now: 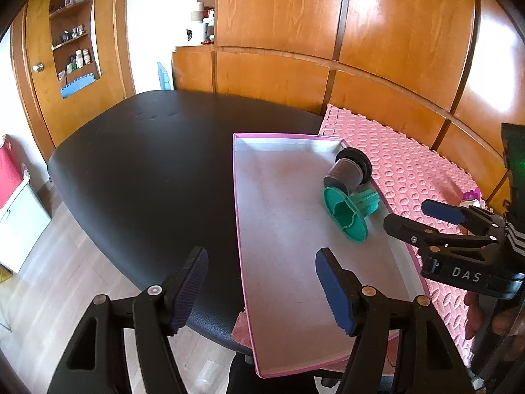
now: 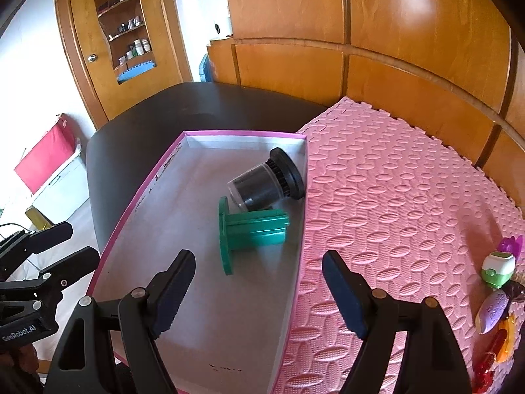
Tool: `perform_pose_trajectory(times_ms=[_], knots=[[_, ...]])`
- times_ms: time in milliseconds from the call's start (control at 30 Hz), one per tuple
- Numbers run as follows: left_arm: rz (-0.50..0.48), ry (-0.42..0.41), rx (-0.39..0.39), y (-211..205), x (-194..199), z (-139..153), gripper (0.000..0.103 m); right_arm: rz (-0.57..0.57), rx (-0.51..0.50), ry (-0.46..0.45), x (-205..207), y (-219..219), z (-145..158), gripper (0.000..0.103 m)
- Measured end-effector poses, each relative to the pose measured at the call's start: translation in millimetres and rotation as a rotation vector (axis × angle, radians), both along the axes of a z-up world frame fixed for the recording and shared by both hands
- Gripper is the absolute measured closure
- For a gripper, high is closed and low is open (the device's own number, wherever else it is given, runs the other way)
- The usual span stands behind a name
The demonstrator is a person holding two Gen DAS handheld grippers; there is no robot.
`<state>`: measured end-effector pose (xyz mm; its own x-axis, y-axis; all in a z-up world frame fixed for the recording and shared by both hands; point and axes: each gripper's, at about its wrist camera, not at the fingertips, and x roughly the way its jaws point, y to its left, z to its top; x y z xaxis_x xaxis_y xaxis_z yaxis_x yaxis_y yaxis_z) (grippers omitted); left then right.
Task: Organize rigid objects
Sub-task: 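Grasp the orange cube stack with the left tool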
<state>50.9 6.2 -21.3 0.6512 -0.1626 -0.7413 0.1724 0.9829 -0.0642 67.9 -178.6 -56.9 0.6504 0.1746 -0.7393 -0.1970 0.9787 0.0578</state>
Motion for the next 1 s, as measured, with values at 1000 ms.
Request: perform_pose_trajectory(times_ms=[1000], knots=[[-0.278,-0.057,0.035,-87,-18,17,0.029,-0.374,-0.055,-0.107,-85,-165,44,0.022]])
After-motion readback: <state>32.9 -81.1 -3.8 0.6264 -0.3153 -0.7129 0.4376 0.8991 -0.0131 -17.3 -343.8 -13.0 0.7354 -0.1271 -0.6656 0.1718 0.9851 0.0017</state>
